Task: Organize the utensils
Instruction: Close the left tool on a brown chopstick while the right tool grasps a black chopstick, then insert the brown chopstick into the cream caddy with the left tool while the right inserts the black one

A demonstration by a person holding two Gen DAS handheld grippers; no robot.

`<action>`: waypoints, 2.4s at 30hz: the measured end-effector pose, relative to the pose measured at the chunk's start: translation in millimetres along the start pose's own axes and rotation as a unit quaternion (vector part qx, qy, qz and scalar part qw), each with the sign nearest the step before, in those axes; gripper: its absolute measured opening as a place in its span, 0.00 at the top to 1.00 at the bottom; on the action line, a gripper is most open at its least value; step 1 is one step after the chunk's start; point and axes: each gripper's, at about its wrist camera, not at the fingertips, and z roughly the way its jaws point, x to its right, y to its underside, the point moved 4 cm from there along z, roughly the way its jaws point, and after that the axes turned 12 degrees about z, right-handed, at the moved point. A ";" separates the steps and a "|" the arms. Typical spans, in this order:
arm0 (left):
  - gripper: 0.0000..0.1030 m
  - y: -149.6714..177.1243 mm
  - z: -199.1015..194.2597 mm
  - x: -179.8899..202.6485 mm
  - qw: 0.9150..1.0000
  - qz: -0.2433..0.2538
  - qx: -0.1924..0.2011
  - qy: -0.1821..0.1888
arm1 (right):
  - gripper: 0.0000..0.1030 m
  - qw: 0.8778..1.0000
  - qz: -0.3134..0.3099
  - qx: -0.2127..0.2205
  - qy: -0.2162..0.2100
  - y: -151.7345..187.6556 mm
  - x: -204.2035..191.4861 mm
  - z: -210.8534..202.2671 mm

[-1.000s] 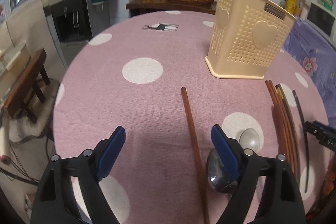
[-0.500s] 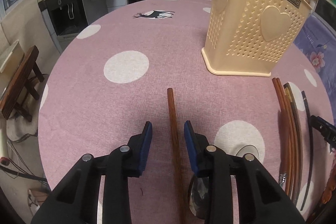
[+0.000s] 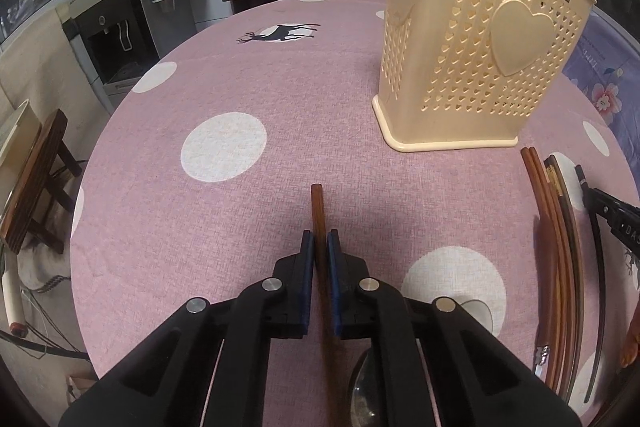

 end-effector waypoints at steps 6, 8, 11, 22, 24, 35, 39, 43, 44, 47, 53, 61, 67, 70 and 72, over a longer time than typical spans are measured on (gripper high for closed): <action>0.93 -2.7 1.6 1.6 1.000 0.002 0.006 0.002 | 0.92 1.000 0.000 -0.003 -0.009 -4.6 0.3 2.9; 0.93 -3.7 1.8 1.5 1.000 -0.001 0.009 0.008 | 0.92 1.000 0.006 -0.005 -0.018 -6.7 1.7 4.3; 0.93 -8.1 3.1 0.8 1.000 -0.003 0.012 0.019 | 0.92 0.999 0.016 -0.010 -0.040 -8.1 3.9 4.4; 0.93 -58.2 -75.4 -24.6 0.990 -0.019 0.134 0.027 | 0.92 0.988 0.024 0.074 -0.134 -52.5 8.2 -65.3; 0.93 -68.9 -96.0 -29.8 0.987 -0.019 0.161 0.022 | 0.92 0.985 0.022 0.094 -0.146 -63.5 9.6 -84.4; 0.93 -91.9 -131.4 -46.4 0.975 -0.035 0.219 0.003 | 0.92 0.977 0.001 0.138 -0.163 -84.6 12.5 -134.5; 0.93 -93.0 -140.1 -46.5 0.972 -0.030 0.231 -0.001 | 0.92 0.975 -0.002 0.142 -0.170 -87.9 12.2 -142.8; 0.93 -99.8 -148.4 -50.3 0.970 -0.028 0.242 -0.006 | 0.92 0.974 -0.012 0.150 -0.167 -94.9 8.6 -150.2; 0.93 -103.4 -151.2 -51.7 0.969 -0.028 0.246 -0.008 | 0.92 0.974 -0.014 0.154 -0.166 -98.2 7.1 -153.2; 0.93 -117.5 -163.5 -58.6 0.965 -0.028 0.261 -0.022 | 0.92 0.972 -0.024 0.169 -0.162 -112.7 -0.5 -163.8; 0.93 -167.0 -214.3 -67.5 0.949 -0.035 0.312 -0.023 | 0.92 0.959 -0.028 0.215 -0.184 -165.1 -27.8 -209.9; 0.93 -213.7 -246.2 -48.0 0.929 -0.051 0.367 0.019 | 0.92 0.937 -0.036 0.251 -0.239 -199.5 -79.5 -259.6; 0.93 -205.4 -187.5 -18.4 0.940 -0.046 0.338 0.017 | 0.92 0.950 -0.039 0.208 -0.228 -178.0 -98.2 -203.5; 0.93 -194.8 -156.0 -9.3 0.949 -0.044 0.312 0.023 | 0.92 0.958 -0.040 0.185 -0.217 -163.6 -100.5 -170.0; 0.93 -187.1 -137.2 -3.9 0.954 -0.041 0.295 0.029 | 0.92 0.961 -0.039 0.170 -0.213 -156.0 -99.8 -152.9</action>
